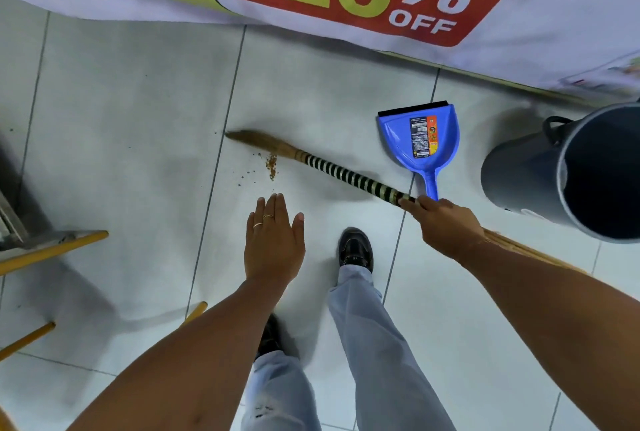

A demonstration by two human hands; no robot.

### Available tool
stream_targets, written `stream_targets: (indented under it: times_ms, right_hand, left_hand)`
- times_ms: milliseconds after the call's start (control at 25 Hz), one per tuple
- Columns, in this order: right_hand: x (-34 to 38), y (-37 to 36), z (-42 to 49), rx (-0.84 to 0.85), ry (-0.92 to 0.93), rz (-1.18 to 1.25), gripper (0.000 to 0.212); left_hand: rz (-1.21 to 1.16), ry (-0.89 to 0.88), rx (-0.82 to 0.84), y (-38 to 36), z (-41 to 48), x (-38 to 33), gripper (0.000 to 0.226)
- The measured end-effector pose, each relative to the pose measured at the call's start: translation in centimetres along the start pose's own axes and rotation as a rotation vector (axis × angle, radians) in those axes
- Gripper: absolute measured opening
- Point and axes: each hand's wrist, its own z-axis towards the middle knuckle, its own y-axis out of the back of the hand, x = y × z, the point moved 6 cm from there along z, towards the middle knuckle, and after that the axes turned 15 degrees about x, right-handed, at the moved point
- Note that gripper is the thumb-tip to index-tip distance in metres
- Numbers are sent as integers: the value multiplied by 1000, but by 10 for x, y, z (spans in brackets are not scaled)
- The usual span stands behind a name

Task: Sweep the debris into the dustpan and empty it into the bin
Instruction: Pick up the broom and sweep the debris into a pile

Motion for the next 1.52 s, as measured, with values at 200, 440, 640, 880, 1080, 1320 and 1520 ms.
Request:
stream_targets:
  times_ms: [200, 440, 640, 880, 1080, 1320, 1520]
  right_hand:
    - [76, -18, -24, -9, -24, 214, 54]
    - [318, -57, 0, 177, 140, 399, 50]
    - [457, -91, 2, 352, 52, 780, 40]
    - [458, -130, -39, 302, -160, 967, 42]
    - [427, -163, -58, 284, -306, 998, 44]
    - [395, -157, -68, 138, -346, 959, 45]
    - [444, -125, -67, 36, -172, 963, 46]
  left_hand:
    - [0, -28, -90, 5, -20, 53, 57]
    - [147, -43, -154, 33, -49, 193, 55]
    - [198, -18, -90, 38, -66, 280, 55]
    - [199, -69, -36, 32, -77, 312, 55]
    - [194, -140, -22, 27, -81, 301, 55]
    - [220, -209, -48, 27, -91, 282, 55]
    - [247, -211, -93, 33, -91, 287, 55]
